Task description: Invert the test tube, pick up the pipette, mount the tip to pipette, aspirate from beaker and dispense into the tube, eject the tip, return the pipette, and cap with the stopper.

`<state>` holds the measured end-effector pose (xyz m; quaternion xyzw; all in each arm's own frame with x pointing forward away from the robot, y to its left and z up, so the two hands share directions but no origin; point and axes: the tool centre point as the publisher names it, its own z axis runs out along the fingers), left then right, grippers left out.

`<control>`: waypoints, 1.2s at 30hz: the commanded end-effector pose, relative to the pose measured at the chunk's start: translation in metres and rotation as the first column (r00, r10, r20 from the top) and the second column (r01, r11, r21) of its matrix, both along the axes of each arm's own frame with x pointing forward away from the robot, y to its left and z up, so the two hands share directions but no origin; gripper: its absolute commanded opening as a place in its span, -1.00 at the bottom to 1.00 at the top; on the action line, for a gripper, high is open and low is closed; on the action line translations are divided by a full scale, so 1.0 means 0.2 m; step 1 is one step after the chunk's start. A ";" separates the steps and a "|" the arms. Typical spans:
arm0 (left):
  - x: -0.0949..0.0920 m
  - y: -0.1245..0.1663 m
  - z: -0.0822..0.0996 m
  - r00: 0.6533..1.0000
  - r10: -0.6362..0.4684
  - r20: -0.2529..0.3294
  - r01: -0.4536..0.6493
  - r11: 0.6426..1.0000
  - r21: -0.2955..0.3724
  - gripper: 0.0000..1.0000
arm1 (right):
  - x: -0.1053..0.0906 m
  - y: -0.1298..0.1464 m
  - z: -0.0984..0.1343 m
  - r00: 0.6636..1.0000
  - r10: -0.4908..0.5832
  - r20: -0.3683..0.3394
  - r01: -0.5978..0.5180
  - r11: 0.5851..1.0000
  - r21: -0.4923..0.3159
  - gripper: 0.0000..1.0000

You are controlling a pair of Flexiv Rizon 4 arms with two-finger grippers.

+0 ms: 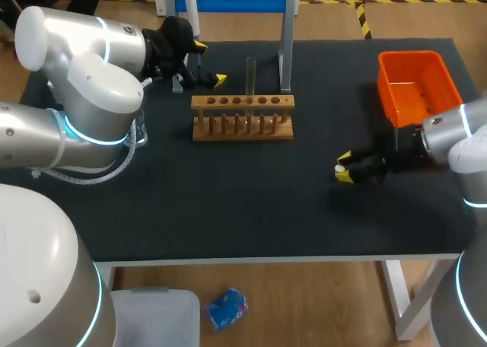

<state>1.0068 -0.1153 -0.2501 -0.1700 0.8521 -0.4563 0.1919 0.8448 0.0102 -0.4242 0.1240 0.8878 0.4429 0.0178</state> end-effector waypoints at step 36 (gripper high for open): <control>0.00 0.00 0.00 1.000 -0.003 -0.002 0.003 1.000 -0.001 1.00 | 0.02 -0.01 0.01 0.999 -0.040 0.020 0.040 0.999 -0.030 -1.00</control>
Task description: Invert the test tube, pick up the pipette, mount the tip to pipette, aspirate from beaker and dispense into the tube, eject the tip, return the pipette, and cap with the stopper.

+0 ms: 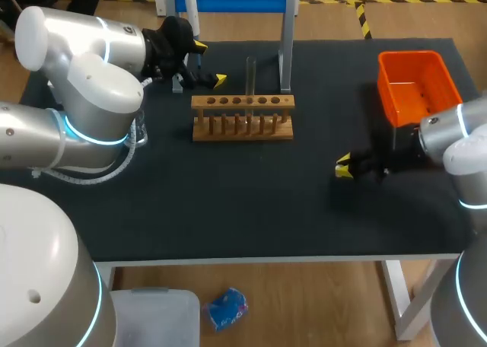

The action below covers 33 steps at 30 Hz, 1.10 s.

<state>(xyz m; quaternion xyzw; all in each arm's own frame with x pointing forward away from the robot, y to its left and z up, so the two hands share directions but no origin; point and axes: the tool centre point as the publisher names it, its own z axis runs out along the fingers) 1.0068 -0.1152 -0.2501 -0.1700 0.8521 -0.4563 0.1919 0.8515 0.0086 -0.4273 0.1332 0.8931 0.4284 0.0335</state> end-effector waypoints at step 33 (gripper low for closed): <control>0.00 0.00 0.00 1.000 -0.003 -0.002 0.003 1.000 -0.001 1.00 | 0.23 0.25 1.18 0.991 -0.119 0.059 0.112 0.988 0.104 -1.00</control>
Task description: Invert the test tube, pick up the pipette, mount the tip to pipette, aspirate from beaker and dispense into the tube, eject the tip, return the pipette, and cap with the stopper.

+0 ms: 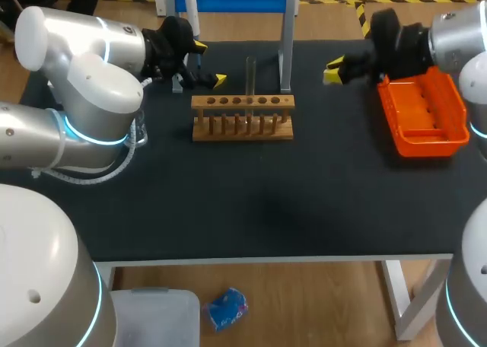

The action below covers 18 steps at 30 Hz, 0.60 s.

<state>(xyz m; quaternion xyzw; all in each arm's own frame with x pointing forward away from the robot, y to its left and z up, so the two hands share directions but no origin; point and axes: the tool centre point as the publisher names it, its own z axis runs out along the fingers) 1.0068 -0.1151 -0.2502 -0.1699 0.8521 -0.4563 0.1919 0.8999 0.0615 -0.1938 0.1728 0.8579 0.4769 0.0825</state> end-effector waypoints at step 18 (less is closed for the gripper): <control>0.00 0.00 0.00 1.000 -0.003 -0.002 0.003 1.000 -0.001 1.00 | 0.03 0.03 0.02 0.999 0.041 0.016 -0.041 0.999 0.011 -1.00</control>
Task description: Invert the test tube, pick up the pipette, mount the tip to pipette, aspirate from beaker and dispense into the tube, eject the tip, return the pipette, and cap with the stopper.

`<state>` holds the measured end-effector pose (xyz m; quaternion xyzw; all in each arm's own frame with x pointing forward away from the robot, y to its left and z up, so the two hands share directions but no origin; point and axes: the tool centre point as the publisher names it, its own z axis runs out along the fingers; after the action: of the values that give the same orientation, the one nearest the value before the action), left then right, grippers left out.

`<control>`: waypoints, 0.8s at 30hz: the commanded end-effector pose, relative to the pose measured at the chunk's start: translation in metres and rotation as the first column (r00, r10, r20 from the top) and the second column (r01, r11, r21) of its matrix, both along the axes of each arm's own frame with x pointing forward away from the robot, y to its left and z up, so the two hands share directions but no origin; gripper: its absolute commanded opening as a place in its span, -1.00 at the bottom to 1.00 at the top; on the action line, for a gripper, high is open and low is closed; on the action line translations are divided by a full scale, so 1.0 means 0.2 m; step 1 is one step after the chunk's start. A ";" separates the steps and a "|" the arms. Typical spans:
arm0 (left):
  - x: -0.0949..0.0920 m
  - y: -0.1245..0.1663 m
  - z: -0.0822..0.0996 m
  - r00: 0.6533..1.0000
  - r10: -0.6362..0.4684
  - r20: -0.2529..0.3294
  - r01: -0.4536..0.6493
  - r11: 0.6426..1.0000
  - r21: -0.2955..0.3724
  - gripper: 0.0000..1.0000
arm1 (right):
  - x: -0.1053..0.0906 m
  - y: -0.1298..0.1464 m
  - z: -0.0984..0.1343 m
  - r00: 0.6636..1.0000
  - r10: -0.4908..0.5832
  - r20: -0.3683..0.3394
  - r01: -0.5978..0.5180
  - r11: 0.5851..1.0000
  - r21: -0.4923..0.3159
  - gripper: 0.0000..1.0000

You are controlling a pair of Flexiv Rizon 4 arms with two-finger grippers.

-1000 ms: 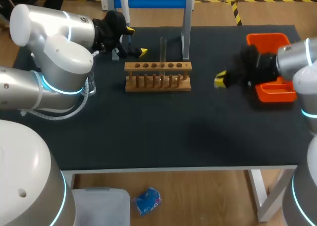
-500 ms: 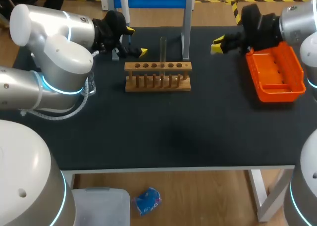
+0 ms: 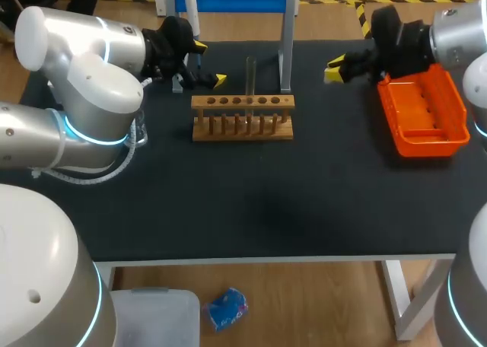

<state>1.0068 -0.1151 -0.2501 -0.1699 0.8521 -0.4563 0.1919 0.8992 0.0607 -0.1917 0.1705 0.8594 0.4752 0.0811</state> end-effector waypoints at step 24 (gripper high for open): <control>0.00 0.00 0.00 1.000 -0.003 -0.002 0.003 1.000 -0.001 1.00 | 0.50 0.64 0.03 0.953 0.299 0.050 -0.300 0.954 0.022 -1.00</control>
<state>1.0069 -0.1151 -0.2502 -0.1699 0.8521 -0.4563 0.1919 0.9833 0.1731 -0.1781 0.0377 0.8631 0.5020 0.0420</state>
